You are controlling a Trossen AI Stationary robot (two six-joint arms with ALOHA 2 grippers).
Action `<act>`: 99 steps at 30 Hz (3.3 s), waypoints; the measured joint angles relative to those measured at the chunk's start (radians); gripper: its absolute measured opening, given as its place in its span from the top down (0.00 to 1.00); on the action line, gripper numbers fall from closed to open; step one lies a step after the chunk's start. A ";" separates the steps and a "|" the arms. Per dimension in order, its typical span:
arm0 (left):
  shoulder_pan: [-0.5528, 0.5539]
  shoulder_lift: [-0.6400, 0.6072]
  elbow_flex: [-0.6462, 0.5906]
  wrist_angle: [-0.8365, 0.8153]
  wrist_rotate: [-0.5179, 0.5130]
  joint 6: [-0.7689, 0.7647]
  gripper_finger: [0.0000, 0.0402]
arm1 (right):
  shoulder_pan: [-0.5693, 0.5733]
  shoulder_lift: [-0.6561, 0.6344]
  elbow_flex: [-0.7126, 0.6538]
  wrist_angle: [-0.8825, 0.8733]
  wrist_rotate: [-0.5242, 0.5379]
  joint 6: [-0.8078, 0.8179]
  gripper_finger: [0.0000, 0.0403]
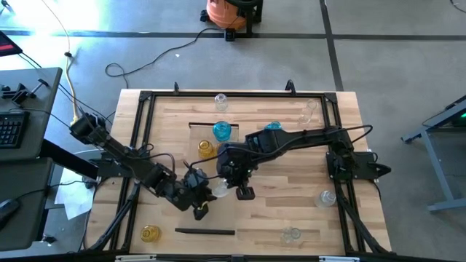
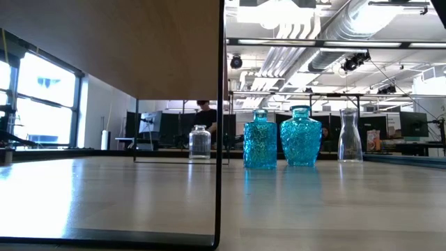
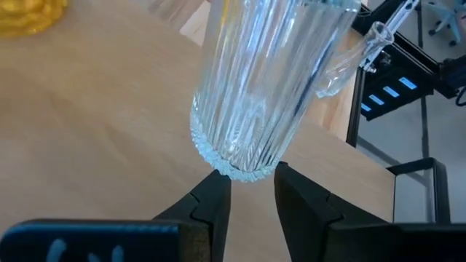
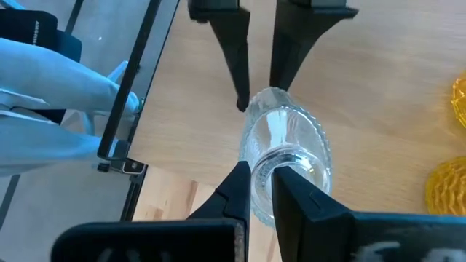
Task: Sort vases onto shelf
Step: Put the top middle transparent vase on the shelf
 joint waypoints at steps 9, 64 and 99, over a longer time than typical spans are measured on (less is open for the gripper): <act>0.031 0.003 0.005 -0.047 0.080 -0.065 0.76 | 0.000 0.004 -0.002 0.005 0.003 -0.003 0.96; 0.029 -0.108 0.003 -0.073 0.131 -0.020 0.76 | -0.002 0.050 0.000 0.041 -0.022 0.008 0.96; 0.034 -0.053 0.003 -0.095 0.139 -0.047 0.76 | -0.006 0.051 -0.002 0.091 -0.056 0.024 0.96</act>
